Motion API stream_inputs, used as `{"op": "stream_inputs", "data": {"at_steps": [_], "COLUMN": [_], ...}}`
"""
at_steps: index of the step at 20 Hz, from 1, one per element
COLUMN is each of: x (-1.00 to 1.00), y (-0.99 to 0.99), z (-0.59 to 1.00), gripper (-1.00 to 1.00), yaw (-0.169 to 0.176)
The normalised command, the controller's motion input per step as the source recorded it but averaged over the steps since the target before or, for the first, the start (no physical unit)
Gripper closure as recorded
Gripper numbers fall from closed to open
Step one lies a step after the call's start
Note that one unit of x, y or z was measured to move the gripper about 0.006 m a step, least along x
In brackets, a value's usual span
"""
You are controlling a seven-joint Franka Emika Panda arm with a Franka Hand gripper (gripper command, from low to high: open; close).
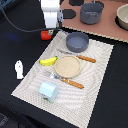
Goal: Interact with the objects in diverse but meaningful ways.
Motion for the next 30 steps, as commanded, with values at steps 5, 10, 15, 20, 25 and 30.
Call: {"op": "stream_inputs", "data": {"at_steps": [5, 10, 15, 20, 25, 30], "x": [-0.4, -0.37, -0.48, -0.55, -0.52, -0.2], "y": [-0.07, 0.0, 0.03, 0.07, 0.04, 0.03], "z": [-0.3, -0.23, -0.1, -0.04, -0.2, -0.26], "gripper": [-1.0, -1.0, -1.0, -1.0, -1.0, -1.0], "yaw": [0.017, 0.024, 0.048, 0.056, 0.048, 0.019]}}
